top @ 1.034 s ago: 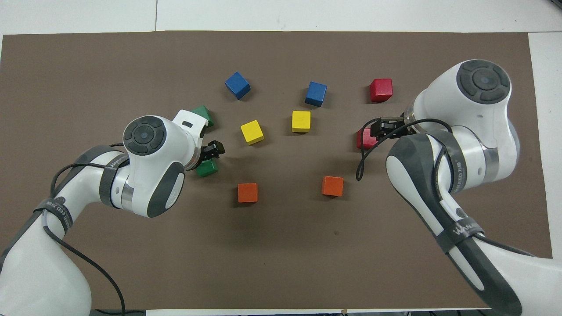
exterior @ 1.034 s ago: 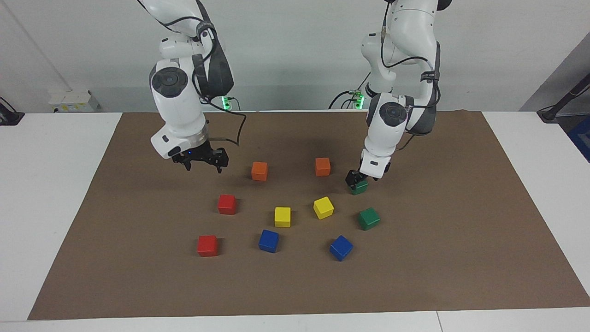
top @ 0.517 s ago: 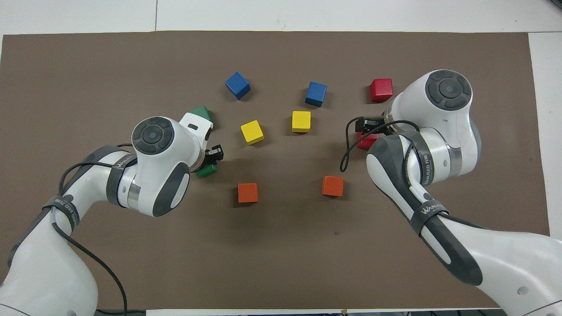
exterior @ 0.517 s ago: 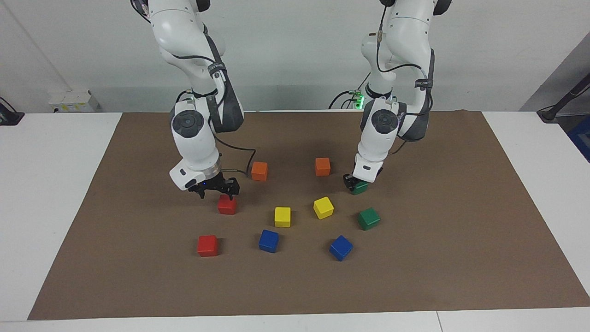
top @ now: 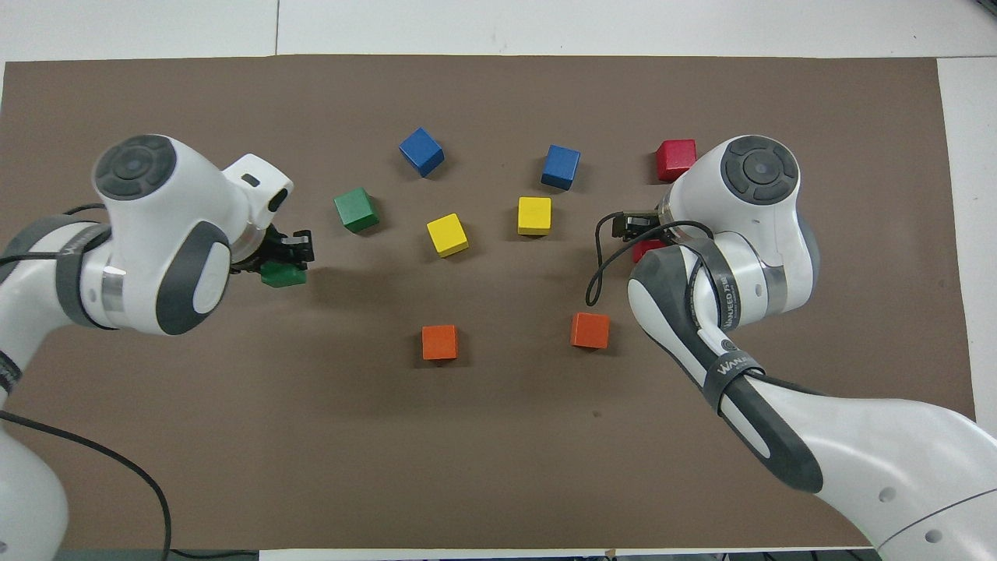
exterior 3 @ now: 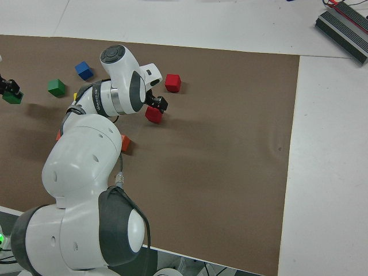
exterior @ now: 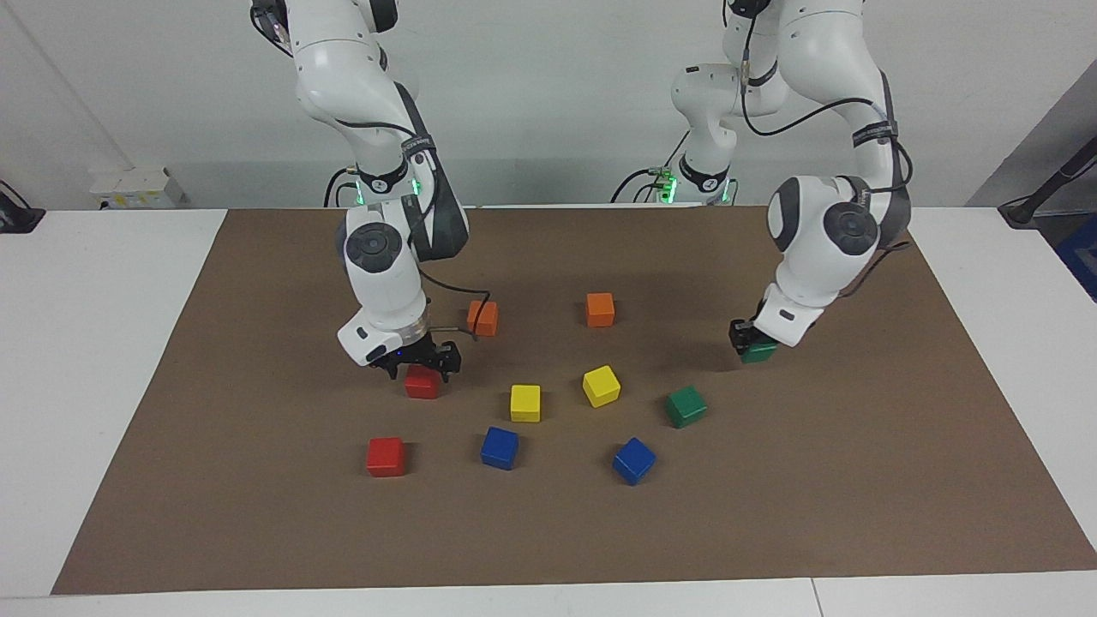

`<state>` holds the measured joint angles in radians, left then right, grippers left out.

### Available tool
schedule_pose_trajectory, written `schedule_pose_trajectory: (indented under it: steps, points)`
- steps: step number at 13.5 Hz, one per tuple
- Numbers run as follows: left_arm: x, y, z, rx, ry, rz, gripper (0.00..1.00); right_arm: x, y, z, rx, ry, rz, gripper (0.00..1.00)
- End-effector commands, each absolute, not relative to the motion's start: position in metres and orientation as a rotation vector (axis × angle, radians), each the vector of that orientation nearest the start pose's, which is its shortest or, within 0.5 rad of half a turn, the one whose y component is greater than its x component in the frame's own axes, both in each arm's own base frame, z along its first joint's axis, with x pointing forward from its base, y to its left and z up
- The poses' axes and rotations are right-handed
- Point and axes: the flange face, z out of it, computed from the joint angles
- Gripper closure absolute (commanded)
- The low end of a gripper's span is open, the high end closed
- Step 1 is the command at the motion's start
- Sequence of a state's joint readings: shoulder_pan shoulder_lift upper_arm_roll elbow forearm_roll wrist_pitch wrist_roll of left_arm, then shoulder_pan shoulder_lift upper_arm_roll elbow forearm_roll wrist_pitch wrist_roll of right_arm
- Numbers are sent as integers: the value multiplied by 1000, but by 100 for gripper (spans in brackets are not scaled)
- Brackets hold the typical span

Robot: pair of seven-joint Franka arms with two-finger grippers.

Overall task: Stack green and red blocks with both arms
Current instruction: 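Place the green cube near the left arm while the right gripper places red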

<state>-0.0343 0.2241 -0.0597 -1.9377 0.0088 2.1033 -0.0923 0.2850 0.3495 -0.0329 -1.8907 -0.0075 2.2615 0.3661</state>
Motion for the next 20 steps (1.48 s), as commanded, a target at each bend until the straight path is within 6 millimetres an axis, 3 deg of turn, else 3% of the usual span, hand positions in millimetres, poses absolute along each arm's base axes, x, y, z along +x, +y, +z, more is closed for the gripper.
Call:
schedule_pose_trajectory:
  steps: [1,4,6,8,9,10,11,12,15,16,17,19,20]
  points:
    - [607,-12,351,-3151,85,30,100,598,155,307,-3125,201,-77,0]
    - [608,-8,338,-3155,67,28,100,593,153,300,-3128,194,-70,6]
    - [608,-7,330,-3156,67,30,100,594,153,301,-3127,189,-74,24]
    - [605,-7,321,-3156,62,21,100,594,152,301,-3127,201,-72,84]
    - [605,-7,318,-3156,65,23,100,594,153,301,-3126,199,-74,100]
    - [603,-7,316,-3156,65,32,100,596,150,302,-3126,199,-74,100]
    - [603,-8,316,-3157,69,28,16,598,147,306,-3128,201,-68,100]
    - [604,-8,317,-3155,73,21,0,599,140,313,-3132,185,-57,100]
    - [609,-7,324,-3151,77,-6,0,618,73,357,-3152,54,5,100]
    - [619,-13,338,-3154,57,-32,0,620,42,363,-3158,37,-2,100]
    - [632,-22,343,-3157,-77,-24,0,621,13,361,-3159,19,-6,100]
    - [649,-96,365,-3161,-279,-62,0,619,-21,354,-3159,54,-26,100]
    - [656,-123,368,-3156,-341,-42,0,620,-32,348,-3159,83,-43,100]
